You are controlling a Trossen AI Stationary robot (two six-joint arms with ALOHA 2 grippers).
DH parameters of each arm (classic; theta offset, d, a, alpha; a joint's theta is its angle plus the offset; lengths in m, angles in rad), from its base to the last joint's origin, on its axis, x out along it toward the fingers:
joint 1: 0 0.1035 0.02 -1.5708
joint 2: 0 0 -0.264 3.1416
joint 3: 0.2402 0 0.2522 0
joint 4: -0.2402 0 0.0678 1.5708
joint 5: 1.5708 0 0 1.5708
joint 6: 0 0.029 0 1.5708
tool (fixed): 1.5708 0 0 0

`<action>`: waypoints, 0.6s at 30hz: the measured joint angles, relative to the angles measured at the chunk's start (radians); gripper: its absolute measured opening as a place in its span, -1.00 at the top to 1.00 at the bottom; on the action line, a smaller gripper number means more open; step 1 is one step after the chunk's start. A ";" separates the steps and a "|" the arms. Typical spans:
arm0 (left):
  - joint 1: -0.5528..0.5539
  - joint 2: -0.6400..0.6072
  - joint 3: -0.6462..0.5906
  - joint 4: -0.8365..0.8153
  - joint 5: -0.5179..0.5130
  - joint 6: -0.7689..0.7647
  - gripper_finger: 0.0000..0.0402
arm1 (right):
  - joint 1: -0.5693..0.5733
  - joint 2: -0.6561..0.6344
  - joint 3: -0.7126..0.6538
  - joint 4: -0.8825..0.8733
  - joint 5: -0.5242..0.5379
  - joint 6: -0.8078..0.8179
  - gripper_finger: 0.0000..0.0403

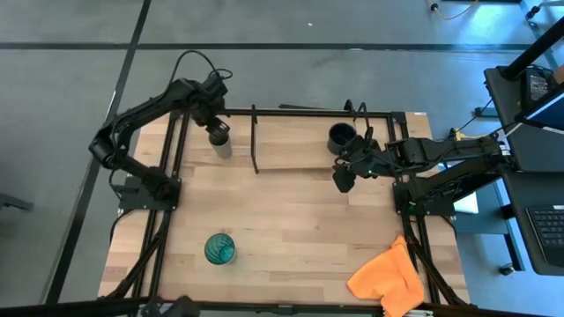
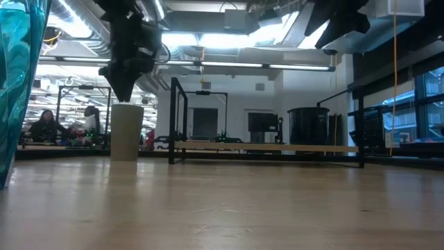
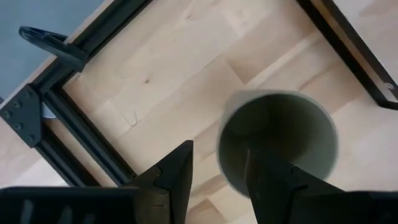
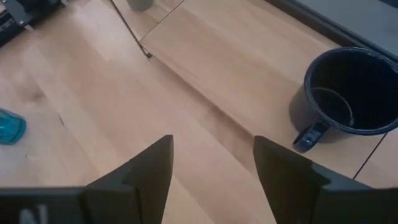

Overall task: Stack small to large cups/mugs on shelf
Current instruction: Put the grey cup on the shelf

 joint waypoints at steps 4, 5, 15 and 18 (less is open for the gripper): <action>0.013 0.042 0.000 0.007 0.028 0.014 0.35 | 0.000 0.000 0.000 0.000 -0.004 0.000 -0.11; 0.014 0.050 0.000 0.006 0.030 0.021 0.35 | 0.000 0.000 0.000 0.000 -0.004 0.000 -0.11; 0.011 0.106 0.000 0.009 0.064 0.056 0.35 | 0.000 0.000 0.000 -0.002 -0.004 -0.001 -0.11; 0.011 0.124 0.000 0.016 0.093 0.062 0.35 | 0.000 0.000 0.000 -0.003 -0.004 -0.002 -0.11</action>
